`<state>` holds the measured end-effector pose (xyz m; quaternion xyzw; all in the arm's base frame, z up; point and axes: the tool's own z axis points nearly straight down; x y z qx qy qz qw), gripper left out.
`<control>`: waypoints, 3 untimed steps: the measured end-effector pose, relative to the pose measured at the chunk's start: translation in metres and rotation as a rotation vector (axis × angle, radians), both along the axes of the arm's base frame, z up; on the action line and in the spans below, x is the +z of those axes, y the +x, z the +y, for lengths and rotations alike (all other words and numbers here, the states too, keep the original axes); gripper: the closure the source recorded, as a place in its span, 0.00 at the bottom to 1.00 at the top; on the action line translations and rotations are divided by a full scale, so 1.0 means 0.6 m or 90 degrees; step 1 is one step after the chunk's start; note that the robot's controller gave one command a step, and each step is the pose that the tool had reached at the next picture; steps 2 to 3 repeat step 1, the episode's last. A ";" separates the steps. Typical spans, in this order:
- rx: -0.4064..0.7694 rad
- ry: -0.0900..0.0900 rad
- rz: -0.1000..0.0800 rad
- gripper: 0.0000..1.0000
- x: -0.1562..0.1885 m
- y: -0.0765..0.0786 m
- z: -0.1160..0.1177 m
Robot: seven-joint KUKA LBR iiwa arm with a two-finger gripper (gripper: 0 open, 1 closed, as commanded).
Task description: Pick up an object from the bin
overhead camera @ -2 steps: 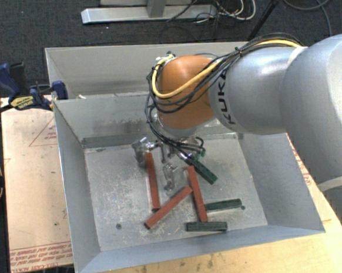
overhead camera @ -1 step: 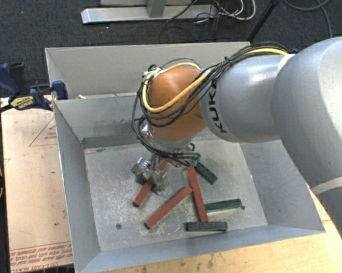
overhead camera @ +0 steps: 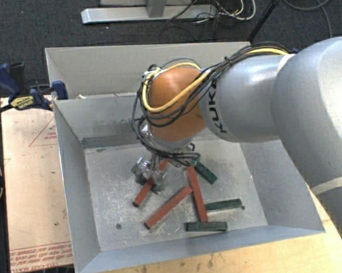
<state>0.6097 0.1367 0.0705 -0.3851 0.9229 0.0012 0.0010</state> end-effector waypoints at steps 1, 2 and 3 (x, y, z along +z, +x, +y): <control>-0.002 0.000 -0.004 1.00 0.341 0.024 0.030; -0.002 0.000 -0.004 1.00 0.341 0.024 0.030; -0.002 0.000 -0.004 1.00 0.341 0.024 0.030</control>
Offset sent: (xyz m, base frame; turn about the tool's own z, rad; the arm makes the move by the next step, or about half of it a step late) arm 0.0000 0.0000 0.0000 0.0000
